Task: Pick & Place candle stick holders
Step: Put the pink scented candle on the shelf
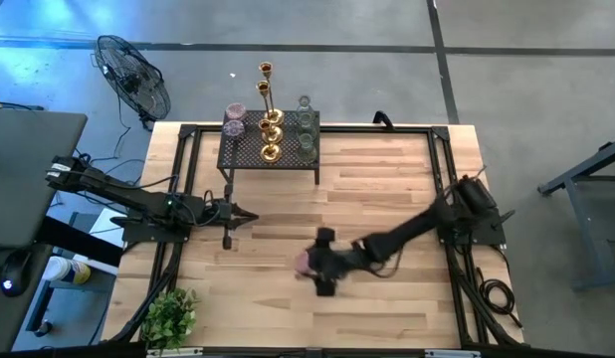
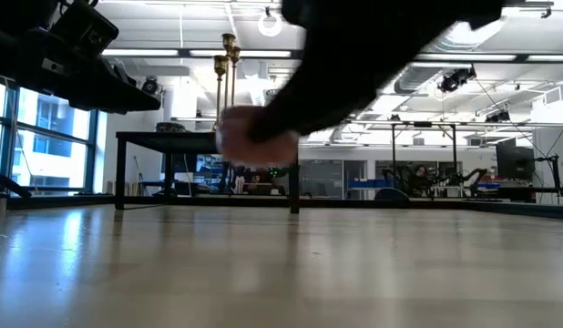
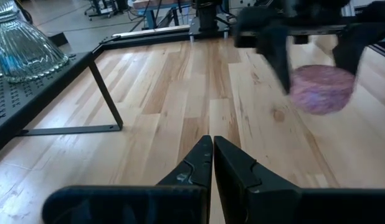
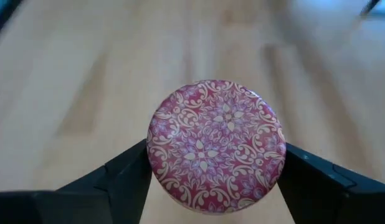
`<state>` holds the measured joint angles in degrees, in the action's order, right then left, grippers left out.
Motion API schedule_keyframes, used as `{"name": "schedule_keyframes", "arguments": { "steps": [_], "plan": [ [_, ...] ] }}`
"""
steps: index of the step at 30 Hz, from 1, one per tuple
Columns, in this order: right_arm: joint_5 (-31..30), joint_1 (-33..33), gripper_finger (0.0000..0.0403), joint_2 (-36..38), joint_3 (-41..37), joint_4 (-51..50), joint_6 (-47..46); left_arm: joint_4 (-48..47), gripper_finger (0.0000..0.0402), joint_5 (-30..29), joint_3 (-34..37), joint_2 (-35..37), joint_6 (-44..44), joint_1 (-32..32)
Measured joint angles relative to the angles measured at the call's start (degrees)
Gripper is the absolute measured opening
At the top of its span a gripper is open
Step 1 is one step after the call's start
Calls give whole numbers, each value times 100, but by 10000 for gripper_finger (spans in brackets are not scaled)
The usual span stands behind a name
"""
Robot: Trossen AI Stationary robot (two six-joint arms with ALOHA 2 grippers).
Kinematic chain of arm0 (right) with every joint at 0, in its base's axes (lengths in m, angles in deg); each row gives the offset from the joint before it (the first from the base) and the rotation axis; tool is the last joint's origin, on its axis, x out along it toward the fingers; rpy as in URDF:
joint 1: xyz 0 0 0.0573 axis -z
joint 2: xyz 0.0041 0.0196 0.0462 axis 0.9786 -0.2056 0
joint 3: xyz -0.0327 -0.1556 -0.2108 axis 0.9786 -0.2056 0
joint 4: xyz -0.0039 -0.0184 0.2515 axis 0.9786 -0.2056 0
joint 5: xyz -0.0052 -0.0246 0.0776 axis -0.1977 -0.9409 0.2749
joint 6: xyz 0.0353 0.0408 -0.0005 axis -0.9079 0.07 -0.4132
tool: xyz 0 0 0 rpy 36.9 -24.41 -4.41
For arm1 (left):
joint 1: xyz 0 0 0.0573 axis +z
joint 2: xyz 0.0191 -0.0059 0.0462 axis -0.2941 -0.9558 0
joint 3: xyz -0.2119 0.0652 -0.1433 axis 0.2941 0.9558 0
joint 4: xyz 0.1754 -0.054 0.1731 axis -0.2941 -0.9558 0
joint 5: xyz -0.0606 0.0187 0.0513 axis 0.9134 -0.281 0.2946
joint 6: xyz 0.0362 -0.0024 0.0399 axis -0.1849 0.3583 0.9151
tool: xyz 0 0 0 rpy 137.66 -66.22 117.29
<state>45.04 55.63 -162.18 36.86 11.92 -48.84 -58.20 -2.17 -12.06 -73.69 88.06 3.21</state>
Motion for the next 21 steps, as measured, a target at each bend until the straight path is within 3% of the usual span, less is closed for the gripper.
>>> {"name": "schedule_keyframes", "arguments": {
  "steps": [7, 21],
  "plan": [
    [407, 893, 287, -575, 911, -27, 773, -41, 12, -13, -2, 2, -42, 0],
    [1262, 1650, 287, -2028, 2389, -206, 1310, -156, 12, -17, -2, 0, -144, 0]
  ]
}}
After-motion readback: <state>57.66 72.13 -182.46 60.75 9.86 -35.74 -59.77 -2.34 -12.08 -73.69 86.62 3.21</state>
